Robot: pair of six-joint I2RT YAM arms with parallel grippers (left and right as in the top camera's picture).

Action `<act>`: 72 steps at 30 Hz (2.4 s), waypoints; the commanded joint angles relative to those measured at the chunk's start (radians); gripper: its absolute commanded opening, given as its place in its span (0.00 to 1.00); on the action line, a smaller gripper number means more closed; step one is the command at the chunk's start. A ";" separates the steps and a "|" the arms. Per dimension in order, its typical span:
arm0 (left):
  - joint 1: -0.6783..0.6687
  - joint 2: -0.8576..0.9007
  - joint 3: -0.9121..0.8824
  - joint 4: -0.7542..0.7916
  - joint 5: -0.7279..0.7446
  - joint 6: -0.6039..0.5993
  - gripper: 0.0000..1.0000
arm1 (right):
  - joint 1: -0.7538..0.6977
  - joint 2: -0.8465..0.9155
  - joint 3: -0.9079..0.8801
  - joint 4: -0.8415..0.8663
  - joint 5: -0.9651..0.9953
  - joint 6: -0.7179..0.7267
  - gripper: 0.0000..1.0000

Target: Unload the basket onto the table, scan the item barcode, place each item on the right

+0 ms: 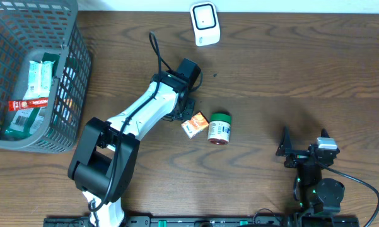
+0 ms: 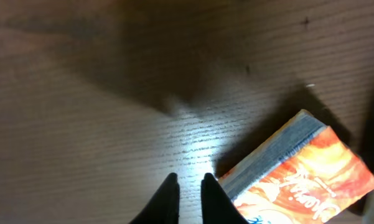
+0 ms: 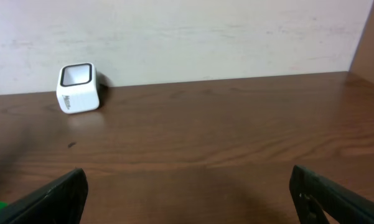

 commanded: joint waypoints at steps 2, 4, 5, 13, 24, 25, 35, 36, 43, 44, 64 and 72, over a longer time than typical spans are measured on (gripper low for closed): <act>0.007 -0.007 0.022 -0.016 0.229 0.058 0.11 | -0.007 -0.005 -0.002 -0.003 0.002 0.013 0.99; 0.008 -0.008 0.023 -0.014 0.288 0.063 0.10 | -0.007 -0.005 -0.002 -0.003 0.002 0.013 0.99; 0.008 -0.008 0.022 -0.016 0.286 0.063 0.10 | -0.007 -0.005 -0.002 -0.003 0.002 0.013 0.99; 0.007 -0.006 0.008 -0.021 0.307 0.074 0.11 | -0.007 -0.005 -0.002 -0.003 0.002 0.013 0.99; 0.007 -0.005 -0.068 0.043 0.354 0.120 0.10 | -0.007 -0.005 -0.002 -0.003 0.002 0.013 0.99; 0.007 -0.005 -0.068 0.052 0.350 0.127 0.10 | -0.007 -0.005 -0.002 -0.003 0.002 0.013 0.99; 0.007 0.014 -0.079 0.118 0.243 0.118 0.11 | -0.007 -0.005 -0.002 -0.003 0.002 0.013 0.99; 0.007 0.014 -0.084 0.121 0.224 0.115 0.11 | -0.007 -0.005 -0.002 -0.003 0.002 0.013 0.99; 0.008 0.014 -0.098 0.144 0.101 0.089 0.11 | -0.007 -0.005 -0.002 -0.003 0.002 0.013 0.99; 0.010 0.014 -0.098 0.145 0.060 0.063 0.10 | -0.007 -0.005 -0.002 -0.003 0.002 0.013 0.99; 0.119 -0.090 -0.075 0.062 0.563 0.133 0.11 | -0.007 -0.005 -0.002 -0.003 0.002 0.013 0.99; 0.022 -0.078 -0.108 0.034 0.421 0.206 0.10 | -0.007 -0.005 -0.002 -0.003 0.002 0.013 0.99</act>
